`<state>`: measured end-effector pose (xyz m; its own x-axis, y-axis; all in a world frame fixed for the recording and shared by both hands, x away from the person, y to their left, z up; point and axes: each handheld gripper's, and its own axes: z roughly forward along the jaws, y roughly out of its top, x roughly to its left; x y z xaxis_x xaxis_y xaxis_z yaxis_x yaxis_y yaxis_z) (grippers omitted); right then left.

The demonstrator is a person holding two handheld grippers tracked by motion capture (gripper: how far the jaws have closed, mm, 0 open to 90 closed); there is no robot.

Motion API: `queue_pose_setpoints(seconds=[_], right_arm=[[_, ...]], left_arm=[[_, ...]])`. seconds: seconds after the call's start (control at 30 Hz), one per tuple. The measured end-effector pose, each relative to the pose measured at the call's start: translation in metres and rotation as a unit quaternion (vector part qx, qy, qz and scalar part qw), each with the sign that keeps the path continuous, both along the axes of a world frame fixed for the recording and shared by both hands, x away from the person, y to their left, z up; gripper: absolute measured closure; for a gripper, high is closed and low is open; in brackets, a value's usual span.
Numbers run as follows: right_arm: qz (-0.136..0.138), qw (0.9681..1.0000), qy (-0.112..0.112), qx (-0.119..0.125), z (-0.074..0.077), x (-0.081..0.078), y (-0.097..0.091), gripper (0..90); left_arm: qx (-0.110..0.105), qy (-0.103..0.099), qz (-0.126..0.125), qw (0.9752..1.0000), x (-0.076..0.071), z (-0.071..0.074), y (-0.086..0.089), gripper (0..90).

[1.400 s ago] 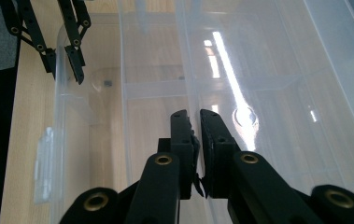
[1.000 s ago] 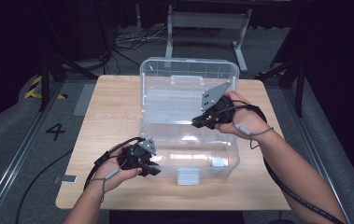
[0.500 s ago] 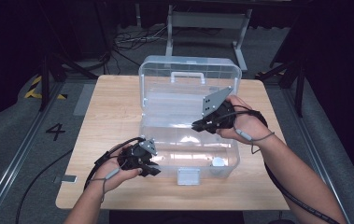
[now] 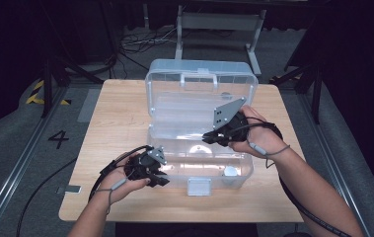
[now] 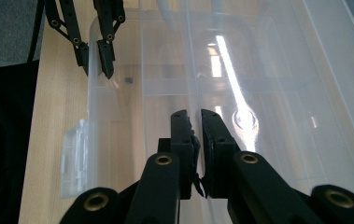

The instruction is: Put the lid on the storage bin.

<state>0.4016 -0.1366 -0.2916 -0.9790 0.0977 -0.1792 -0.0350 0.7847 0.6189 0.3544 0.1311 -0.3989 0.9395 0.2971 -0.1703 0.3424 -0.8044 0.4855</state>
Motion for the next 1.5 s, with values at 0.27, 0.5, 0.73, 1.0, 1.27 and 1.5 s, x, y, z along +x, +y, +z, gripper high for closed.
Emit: queue_pose_setpoints(seconds=[0.27,0.5,0.73,1.0,1.27,1.5], right_arm=[[-0.001,1.0,0.002,0.0,-0.003,-0.005,0.0,86.5],[0.001,1.0,0.007,0.001,-0.006,-0.008,0.0,88.5],[0.003,1.0,0.005,-0.002,-0.008,-0.011,0.0,88.6],[0.003,1.0,0.007,-0.001,-0.01,-0.014,0.001,88.7],[0.006,0.9999,0.01,-0.001,-0.012,-0.016,0.001,88.7],[0.006,0.9998,0.016,0.005,-0.014,-0.016,-0.001,88.6]], left_arm=[[0.006,-0.005,-0.002,1.0,0.0,0.0,-0.001,77.2],[0.01,-0.007,-0.001,0.9999,-0.001,0.0,-0.001,77.3],[0.015,-0.009,-0.001,0.9998,-0.001,0.0,-0.001,77.3],[0.018,-0.011,-0.001,0.9998,-0.001,0.001,-0.001,77.2],[0.013,-0.008,-0.002,0.9999,-0.002,0.001,-0.001,74.5],[-0.011,-0.017,-0.001,0.9998,-0.004,0.012,0.004,69.4]])
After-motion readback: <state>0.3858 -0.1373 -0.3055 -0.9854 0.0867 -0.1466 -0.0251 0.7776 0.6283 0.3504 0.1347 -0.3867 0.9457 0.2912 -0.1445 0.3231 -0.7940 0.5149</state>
